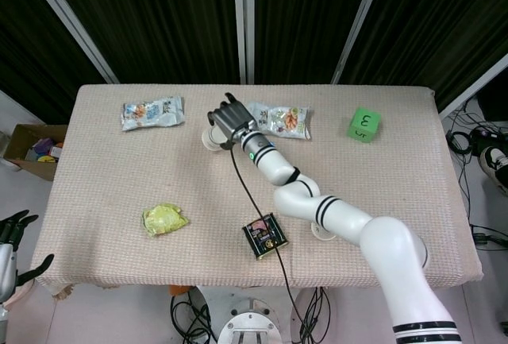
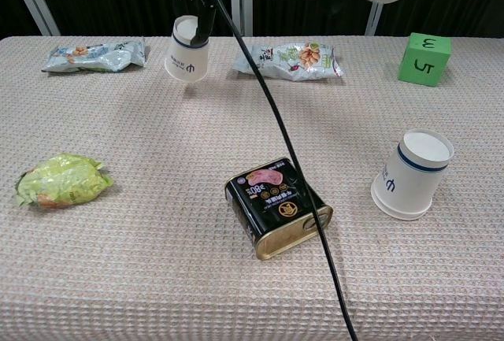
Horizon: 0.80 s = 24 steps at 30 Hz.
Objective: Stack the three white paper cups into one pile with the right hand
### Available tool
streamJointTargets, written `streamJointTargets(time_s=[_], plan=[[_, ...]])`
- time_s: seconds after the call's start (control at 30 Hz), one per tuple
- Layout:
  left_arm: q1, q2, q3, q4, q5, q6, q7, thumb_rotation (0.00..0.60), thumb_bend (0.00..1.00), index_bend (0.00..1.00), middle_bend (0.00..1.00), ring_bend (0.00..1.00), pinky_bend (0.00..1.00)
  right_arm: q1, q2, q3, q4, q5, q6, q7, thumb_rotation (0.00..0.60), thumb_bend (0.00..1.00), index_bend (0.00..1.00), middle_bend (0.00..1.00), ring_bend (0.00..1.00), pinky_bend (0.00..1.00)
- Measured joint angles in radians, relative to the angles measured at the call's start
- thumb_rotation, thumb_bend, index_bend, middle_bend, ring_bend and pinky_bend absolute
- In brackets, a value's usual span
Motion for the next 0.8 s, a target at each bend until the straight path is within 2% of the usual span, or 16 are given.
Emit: streamJointTargets(time_s=[0.07,0.2,0.27,0.4,0.5,0.6,0.8], plan=[[-0.004,0.001,0.0,-0.004,0.009,0.001,0.004,0.6,0.19,0.22,0.15,0.13,0.15,-0.036,0.085,-0.008,-0.144,-0.003,0.022,0.004,0.6,0.23,0.56,0.46,0.2,0.09],[-0.013,0.002,0.0,-0.016,0.026,0.002,0.016,0.6,0.19,0.22,0.15,0.13,0.15,-0.135,0.314,-0.037,-0.484,-0.017,0.079,0.015,0.6,0.23,0.56,0.46,0.2,0.09],[-0.018,0.001,0.0,-0.023,0.037,0.003,0.023,0.6,0.19,0.22,0.15,0.13,0.15,-0.186,0.423,-0.051,-0.619,-0.032,0.106,0.025,0.6,0.23,0.56,0.47,0.2,0.09],[-0.03,-0.002,0.003,-0.039,0.058,0.001,0.041,0.6,0.19,0.22,0.15,0.13,0.15,-0.342,0.67,-0.085,-0.884,-0.117,0.174,0.078,0.6,0.23,0.56,0.48,0.21,0.09],[-0.037,-0.003,0.005,-0.052,0.064,-0.005,0.054,0.6,0.19,0.22,0.15,0.13,0.15,-0.455,0.799,-0.109,-0.992,-0.228,0.217,0.142,0.6,0.23,0.56,0.48,0.21,0.09],[-0.042,-0.003,0.005,-0.066,0.07,-0.006,0.065,0.6,0.19,0.22,0.15,0.13,0.15,-0.552,0.886,-0.138,-1.056,-0.36,0.254,0.224,0.6,0.23,0.55,0.48,0.21,0.09],[-0.053,0.002,0.004,-0.087,0.076,-0.013,0.087,0.6,0.19,0.22,0.15,0.13,0.15,-0.719,0.99,-0.209,-1.12,-0.627,0.319,0.435,0.6,0.23,0.55,0.48,0.21,0.09]])
